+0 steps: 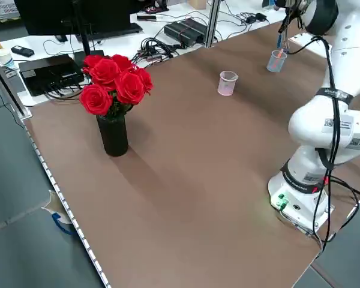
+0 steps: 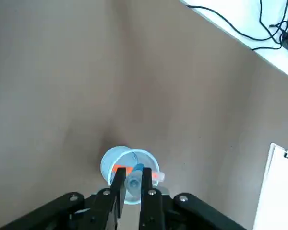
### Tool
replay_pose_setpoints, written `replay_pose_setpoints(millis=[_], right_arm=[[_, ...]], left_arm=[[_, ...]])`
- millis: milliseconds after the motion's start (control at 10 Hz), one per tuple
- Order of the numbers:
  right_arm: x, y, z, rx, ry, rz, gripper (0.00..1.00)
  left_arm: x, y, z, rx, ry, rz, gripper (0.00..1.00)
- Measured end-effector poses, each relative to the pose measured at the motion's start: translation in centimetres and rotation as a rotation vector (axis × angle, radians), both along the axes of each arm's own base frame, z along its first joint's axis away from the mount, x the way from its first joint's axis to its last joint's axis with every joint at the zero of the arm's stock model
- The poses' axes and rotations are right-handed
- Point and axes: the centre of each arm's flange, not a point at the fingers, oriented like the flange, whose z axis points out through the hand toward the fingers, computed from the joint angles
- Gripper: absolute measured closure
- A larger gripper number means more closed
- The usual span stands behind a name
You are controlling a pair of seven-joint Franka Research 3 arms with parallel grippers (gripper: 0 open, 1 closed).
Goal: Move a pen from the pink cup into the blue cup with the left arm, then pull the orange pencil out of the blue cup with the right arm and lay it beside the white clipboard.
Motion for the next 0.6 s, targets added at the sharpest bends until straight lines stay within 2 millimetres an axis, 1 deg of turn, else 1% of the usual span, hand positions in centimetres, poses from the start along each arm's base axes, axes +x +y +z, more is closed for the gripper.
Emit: replay_pose_setpoints(millis=[300, 500, 600], right_arm=[[0.0, 0.0, 0.0, 0.000, 0.000, 0.000, 0.00], [0.0, 0.0, 0.0, 0.000, 0.000, 0.000, 0.00], [0.0, 0.0, 0.0, 0.000, 0.000, 0.000, 0.00]], left_arm=[[-0.2, -0.5, -1.5, 0.004, 0.003, -0.007, 0.83], [-0.7, -1.0, -2.2, 0.011, 0.010, -0.016, 0.82], [-0.9, -1.1, -2.5, 0.014, 0.011, -0.018, 0.70]])
